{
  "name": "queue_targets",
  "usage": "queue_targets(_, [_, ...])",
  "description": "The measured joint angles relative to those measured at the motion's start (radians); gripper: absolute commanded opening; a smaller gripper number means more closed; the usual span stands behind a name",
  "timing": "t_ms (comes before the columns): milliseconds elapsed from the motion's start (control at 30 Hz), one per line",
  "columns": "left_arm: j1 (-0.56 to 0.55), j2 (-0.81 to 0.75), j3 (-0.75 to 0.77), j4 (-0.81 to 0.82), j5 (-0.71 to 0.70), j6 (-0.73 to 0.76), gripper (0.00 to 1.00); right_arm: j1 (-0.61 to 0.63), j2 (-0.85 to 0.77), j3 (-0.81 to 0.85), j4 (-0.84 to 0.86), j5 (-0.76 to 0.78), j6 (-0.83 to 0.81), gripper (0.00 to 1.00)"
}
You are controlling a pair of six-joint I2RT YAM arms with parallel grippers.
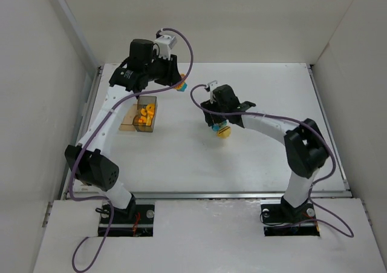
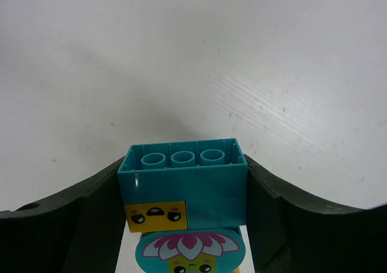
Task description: Sort the legos into containers by color
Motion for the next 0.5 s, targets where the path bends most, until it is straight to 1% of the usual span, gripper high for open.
queue_targets(33, [0.0, 0.0, -0.005, 0.001, -0.029, 0.0, 0.0, -0.005, 0.043, 0.025, -0.058, 0.025, 0.02, 0.04])
queue_targets(67, [0.002, 0.0, -0.009, 0.0, -0.054, 0.0, 0.0, -0.005, 0.08, 0.046, -0.071, 0.026, 0.026, 0.04])
queue_targets(133, [0.004, 0.0, -0.024, 0.001, -0.106, -0.001, 0.0, 0.001, 0.143, 0.084, -0.133, 0.037, 0.046, 0.18])
queue_targets(167, [0.006, 0.0, -0.032, 0.001, -0.125, -0.002, 0.0, 0.003, 0.165, 0.097, -0.156, 0.04, 0.053, 0.27])
queue_targets(200, [0.006, 0.0, -0.039, -0.002, -0.14, -0.002, 0.0, 0.006, 0.18, 0.108, -0.177, 0.041, 0.057, 0.34])
queue_targets(233, [0.006, 0.0, -0.046, -0.002, -0.153, -0.003, 0.0, 0.009, 0.188, 0.111, -0.185, 0.042, 0.061, 0.51])
queue_targets(300, [0.006, -0.001, -0.057, -0.004, -0.167, -0.004, 0.0, 0.011, 0.189, 0.111, -0.193, 0.039, 0.063, 0.67])
queue_targets(333, [0.006, -0.001, -0.064, -0.004, -0.174, -0.004, 0.0, 0.014, 0.187, 0.111, -0.192, 0.038, 0.063, 0.78])
queue_targets(367, [0.006, -0.001, -0.066, -0.005, -0.174, -0.004, 0.0, 0.014, 0.183, 0.109, -0.185, 0.032, 0.063, 0.86])
queue_targets(433, [0.006, -0.001, -0.071, -0.006, -0.174, -0.004, 0.0, 0.014, 0.159, 0.084, -0.159, 0.017, 0.049, 0.98])
queue_targets(467, [0.006, -0.001, -0.071, -0.006, -0.172, -0.003, 0.0, 0.014, 0.135, 0.064, -0.142, 0.007, 0.039, 1.0])
queue_targets(500, [0.006, -0.001, -0.071, -0.006, -0.167, -0.003, 0.0, 0.015, 0.102, 0.035, -0.117, -0.005, 0.027, 1.0])
